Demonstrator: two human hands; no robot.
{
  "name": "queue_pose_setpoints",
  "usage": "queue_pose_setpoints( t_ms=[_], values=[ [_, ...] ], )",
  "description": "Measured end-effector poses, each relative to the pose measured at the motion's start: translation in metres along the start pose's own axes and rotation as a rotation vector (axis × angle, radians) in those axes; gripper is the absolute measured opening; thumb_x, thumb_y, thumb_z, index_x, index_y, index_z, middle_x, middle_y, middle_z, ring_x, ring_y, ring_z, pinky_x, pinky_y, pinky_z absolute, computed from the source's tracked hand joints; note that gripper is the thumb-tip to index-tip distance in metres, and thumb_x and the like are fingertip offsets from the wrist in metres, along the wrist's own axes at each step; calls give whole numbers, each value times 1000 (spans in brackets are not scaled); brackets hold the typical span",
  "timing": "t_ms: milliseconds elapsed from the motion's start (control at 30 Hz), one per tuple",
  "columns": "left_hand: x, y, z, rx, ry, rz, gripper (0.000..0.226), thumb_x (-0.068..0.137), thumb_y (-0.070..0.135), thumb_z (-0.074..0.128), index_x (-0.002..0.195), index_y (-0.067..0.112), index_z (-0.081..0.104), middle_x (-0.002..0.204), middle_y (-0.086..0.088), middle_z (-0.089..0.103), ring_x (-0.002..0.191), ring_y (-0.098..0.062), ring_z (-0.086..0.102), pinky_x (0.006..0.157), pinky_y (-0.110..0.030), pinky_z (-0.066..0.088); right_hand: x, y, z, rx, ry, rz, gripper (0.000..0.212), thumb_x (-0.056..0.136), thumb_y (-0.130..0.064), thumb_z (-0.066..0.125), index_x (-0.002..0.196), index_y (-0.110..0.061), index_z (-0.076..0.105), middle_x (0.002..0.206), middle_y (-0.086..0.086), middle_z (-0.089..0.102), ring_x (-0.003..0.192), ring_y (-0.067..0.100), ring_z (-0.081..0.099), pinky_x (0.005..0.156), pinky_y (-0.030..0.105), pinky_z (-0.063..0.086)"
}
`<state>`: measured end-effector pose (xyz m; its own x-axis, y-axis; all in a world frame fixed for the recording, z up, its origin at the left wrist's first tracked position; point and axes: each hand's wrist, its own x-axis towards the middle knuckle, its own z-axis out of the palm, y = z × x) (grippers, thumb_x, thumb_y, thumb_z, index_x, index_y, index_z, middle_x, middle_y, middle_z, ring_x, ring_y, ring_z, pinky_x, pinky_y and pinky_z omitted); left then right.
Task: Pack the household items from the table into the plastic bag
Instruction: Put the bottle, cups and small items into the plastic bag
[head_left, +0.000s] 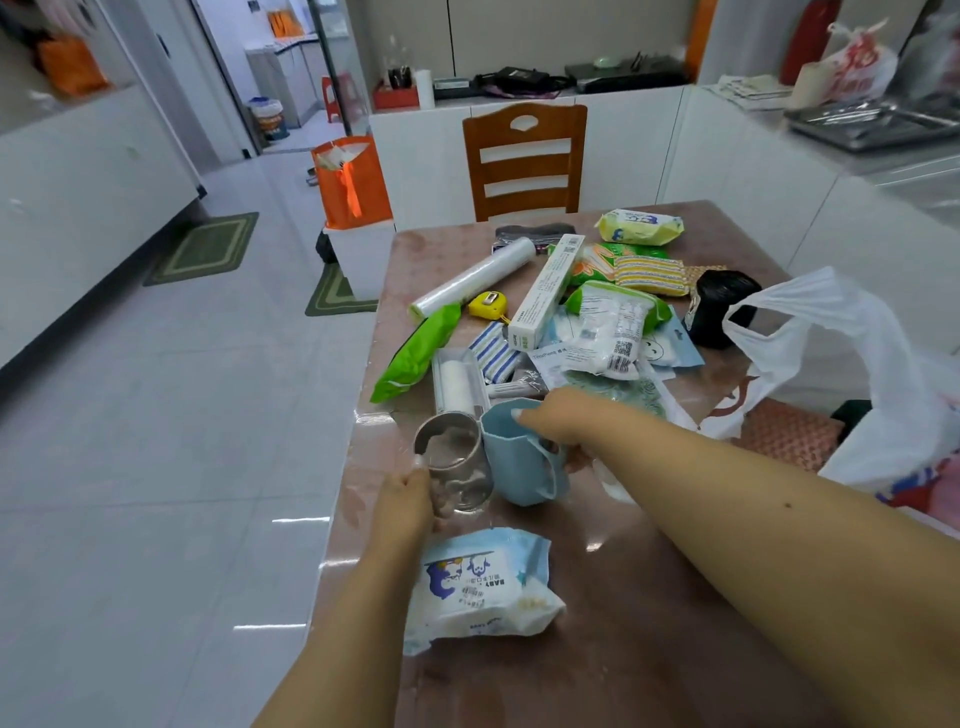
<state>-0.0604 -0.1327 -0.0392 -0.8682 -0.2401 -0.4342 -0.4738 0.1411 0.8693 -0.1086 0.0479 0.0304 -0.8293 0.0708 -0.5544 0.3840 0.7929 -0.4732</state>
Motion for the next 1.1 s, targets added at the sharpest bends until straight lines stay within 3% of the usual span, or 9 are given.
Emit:
queue_pose_setpoints(
  t_ms=[100, 167, 233, 333, 433, 700, 800, 933, 1100],
  values=[
    [-7, -5, 9, -61, -41, -15, 41, 102, 31, 33, 84, -1, 52, 69, -19, 54, 48, -21, 53, 36, -16, 42, 1, -4, 7, -26, 69, 38, 58, 96, -56, 36, 115, -4, 54, 101, 16, 62, 94, 38, 65, 87, 44, 54],
    [-5, -6, 9, -78, -56, -20, 42, 100, 31, 34, 99, -8, 51, 72, -21, 57, 40, -17, 53, 38, -22, 43, 5, -2, 14, -258, 198, 14, 75, 91, -67, 34, 135, -8, 44, 135, 17, 49, 125, 35, 50, 100, 43, 43],
    [-3, -5, 9, -82, -80, -22, 46, 97, 32, 33, 110, -8, 50, 72, -24, 61, 39, -18, 52, 38, -25, 41, 9, -1, 18, -304, 312, -39, 85, 84, -73, 39, 141, -11, 36, 143, 15, 37, 133, 33, 37, 105, 44, 36],
    [-4, -1, 11, -92, -103, -27, 47, 99, 39, 30, 114, -2, 49, 77, -26, 62, 45, -22, 51, 39, -25, 43, 10, -5, 27, -422, 430, -153, 85, 81, -76, 39, 135, -11, 45, 138, 12, 42, 130, 30, 35, 103, 44, 32],
    [-7, 0, 16, -136, -144, -38, 52, 100, 46, 27, 116, 2, 49, 80, -26, 59, 49, -21, 48, 43, -27, 43, 13, -10, 39, -520, 331, -182, 71, 83, -72, 43, 119, -14, 61, 128, 10, 57, 122, 29, 46, 99, 42, 34],
    [-15, 5, 21, -192, -184, 7, 45, 103, 41, 23, 80, 17, 54, 60, -13, 64, 54, -22, 50, 49, -26, 41, 18, -18, 27, -176, 286, -221, 30, 86, -40, 60, 99, -13, 63, 115, 12, 64, 109, 30, 58, 77, 29, 40],
    [-12, 5, 20, -160, -168, -26, 41, 102, 44, 23, 89, 18, 52, 76, -20, 62, 56, -22, 53, 51, -29, 46, 16, -14, -1, -86, 137, -291, 36, 81, -23, 65, 115, -12, 61, 114, 1, 61, 109, 23, 58, 84, 29, 46],
    [-7, 3, 20, -140, -137, -48, 42, 103, 42, 22, 114, 11, 48, 83, -23, 66, 58, -24, 60, 48, -25, 51, 16, -5, -22, -342, -178, -386, 65, 76, -19, 77, 133, -32, 51, 131, -8, 50, 116, 16, 49, 98, 32, 43],
    [-5, 5, 20, -141, -120, -54, 43, 103, 42, 21, 121, 13, 47, 87, -25, 68, 64, -27, 62, 56, -31, 53, 27, 2, -9, -421, -89, -520, 63, 77, -20, 78, 134, -32, 54, 129, -3, 57, 102, 13, 51, 84, 22, 37]
  ],
)
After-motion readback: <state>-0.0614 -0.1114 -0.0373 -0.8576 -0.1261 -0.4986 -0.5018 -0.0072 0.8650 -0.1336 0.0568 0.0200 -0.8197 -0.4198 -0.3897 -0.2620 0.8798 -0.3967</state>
